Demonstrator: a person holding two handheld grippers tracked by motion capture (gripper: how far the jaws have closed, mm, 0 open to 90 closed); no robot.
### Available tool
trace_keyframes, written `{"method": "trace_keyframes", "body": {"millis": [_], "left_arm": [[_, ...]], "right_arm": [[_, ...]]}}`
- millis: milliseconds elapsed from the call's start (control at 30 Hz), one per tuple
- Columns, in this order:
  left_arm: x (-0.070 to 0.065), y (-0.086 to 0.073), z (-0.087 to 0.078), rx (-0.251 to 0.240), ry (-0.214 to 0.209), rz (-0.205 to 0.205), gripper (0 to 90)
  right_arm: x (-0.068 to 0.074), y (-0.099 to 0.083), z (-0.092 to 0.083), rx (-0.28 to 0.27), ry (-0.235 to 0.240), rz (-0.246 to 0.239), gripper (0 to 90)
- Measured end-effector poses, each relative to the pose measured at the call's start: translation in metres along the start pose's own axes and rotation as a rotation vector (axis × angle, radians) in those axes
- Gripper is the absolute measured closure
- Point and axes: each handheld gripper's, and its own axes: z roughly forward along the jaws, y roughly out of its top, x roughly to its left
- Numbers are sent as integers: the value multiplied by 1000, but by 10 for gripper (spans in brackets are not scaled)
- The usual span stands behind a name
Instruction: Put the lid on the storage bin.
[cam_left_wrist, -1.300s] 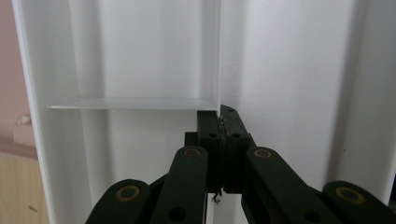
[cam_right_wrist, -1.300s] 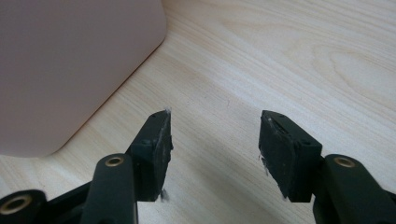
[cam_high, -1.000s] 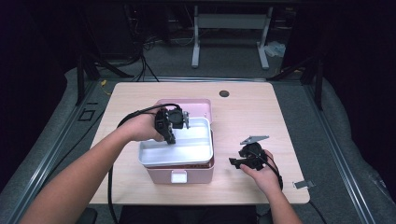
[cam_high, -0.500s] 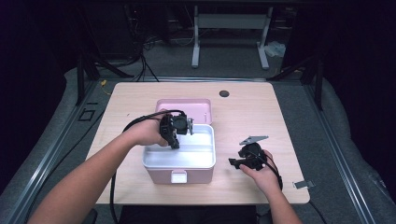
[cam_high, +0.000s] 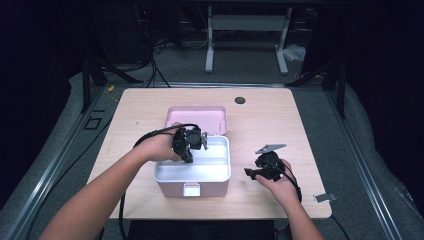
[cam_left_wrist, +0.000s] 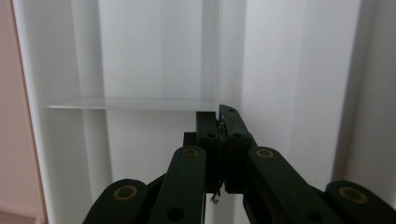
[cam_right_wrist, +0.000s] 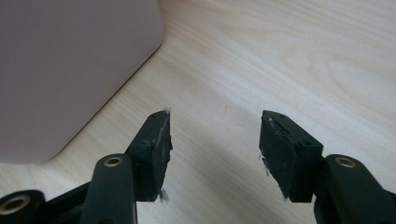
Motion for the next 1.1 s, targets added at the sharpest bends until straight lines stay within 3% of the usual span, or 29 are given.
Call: {"method": "trace_keyframes", "body": {"millis": [200,300,567,833,1100], "left_arm": [[0,1,0,7,-1,-4,878],[0,1,0,11,4,-5,877],[-2,2,0,15,13,-13,875],[-1,2,0,13,7,-13,874],[-1,1,0,5,12,-15,874]], "right_arm": [[-3,27,-7,-2,6,-11,419],[-5,43,-7,4,-17,-24,419],[-11,83,0,15,-15,3,408],[-9,111,7,37,-11,39,401],[-14,142,14,79,-41,75,425]]}}
